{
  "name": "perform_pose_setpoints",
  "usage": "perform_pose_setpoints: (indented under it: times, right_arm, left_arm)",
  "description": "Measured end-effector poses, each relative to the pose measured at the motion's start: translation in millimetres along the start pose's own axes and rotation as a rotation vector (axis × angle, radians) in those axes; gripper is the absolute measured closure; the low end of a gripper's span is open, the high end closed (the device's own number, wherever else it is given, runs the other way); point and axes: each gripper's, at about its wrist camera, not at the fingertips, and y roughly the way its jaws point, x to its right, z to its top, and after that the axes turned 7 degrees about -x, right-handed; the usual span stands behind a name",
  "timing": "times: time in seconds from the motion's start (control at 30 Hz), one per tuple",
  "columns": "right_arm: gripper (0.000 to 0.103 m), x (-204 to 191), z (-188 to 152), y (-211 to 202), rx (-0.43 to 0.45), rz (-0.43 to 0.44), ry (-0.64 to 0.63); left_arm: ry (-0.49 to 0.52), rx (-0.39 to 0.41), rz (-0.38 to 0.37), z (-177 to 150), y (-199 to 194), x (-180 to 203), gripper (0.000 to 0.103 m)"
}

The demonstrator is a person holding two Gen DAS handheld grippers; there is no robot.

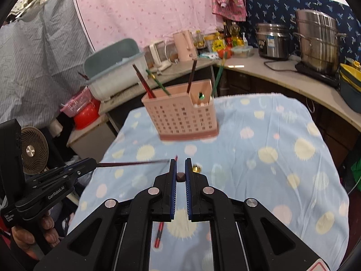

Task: Organize utensils
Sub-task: 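Lift both held chopsticks and carry them above the pink holder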

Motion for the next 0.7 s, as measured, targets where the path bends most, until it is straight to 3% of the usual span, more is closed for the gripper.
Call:
perform_pose_setpoints:
  times: [0.43, 0.7]
  right_arm:
    - [0.096, -10, 94, -10, 0.128, 0.049, -0.031]
    - [0.096, -18, 158, -15, 0.247, 0.058, -0.038]
  left_arm:
    - [0.033, 0.137, -0.024, 95, -19, 13, 0.096]
    - [0.05, 0.277, -0.048, 164, -40, 23, 0.096]
